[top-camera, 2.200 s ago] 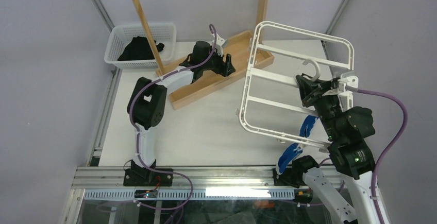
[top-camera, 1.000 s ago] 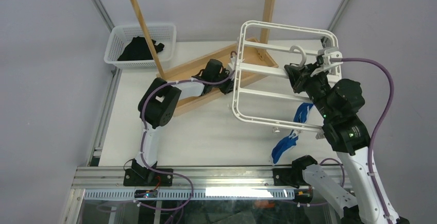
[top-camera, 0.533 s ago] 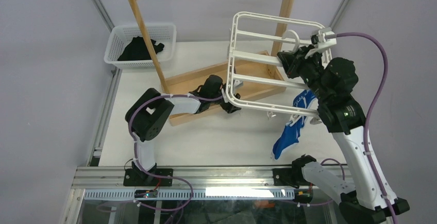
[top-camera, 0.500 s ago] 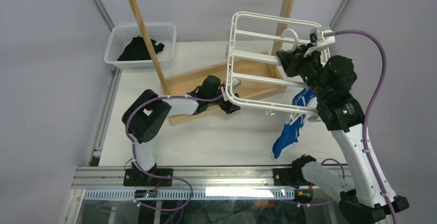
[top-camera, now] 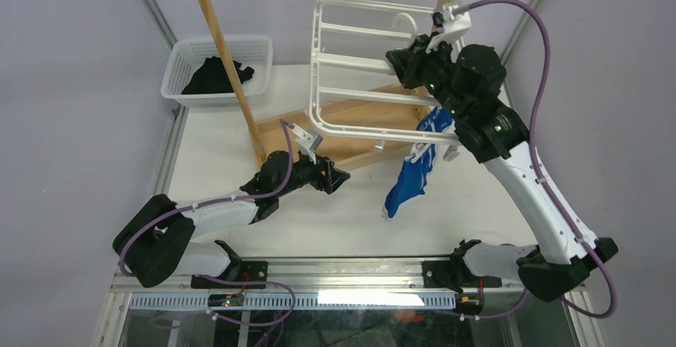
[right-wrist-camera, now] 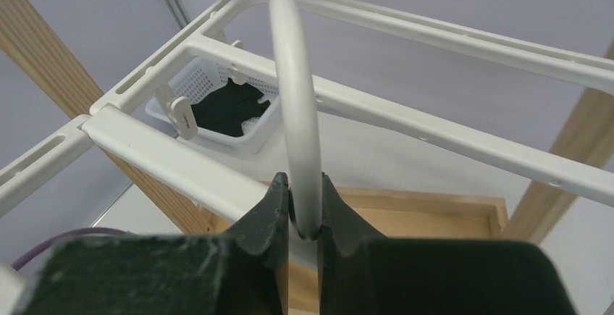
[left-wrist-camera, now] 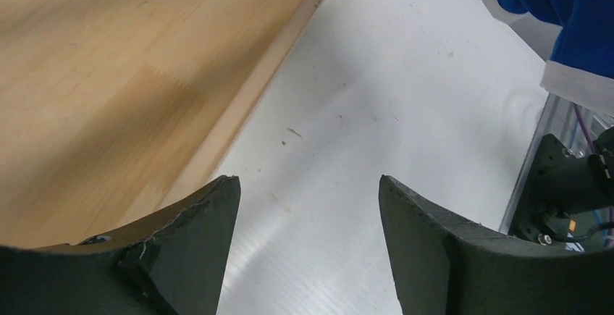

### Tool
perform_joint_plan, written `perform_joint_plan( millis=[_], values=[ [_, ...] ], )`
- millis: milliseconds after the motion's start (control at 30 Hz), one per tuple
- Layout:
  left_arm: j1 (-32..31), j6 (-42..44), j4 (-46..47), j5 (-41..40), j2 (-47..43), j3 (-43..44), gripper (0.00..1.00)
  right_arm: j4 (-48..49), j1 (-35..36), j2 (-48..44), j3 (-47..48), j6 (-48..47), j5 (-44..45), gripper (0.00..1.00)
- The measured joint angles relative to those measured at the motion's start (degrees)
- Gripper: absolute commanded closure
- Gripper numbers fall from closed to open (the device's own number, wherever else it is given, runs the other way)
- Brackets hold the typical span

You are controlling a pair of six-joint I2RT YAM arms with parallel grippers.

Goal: Clip the underwear to the hanger
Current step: Place the hanger at the clothesline.

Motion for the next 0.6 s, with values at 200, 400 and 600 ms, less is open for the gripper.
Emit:
perform_joint_plan(
  millis=[200,400,600],
  values=[
    [-0.48,-3.65,-2.21,-5.25,-8.90,-4.87,0.27,0.87,5.16,10.99,11.30,-3.23,3.63,1.00],
    [-0.46,-8.66,-5.33,-10.40,-22.95,-9.42,0.22,3.76,5.20,19.34,19.61,-7.65,6.23,1.00],
    [-0.46,-10.69,-8.44,-11.69,-27.32,-10.10,0.19,4.44,5.20,26.84,30.01,-10.93,7.41,1.00]
  ],
)
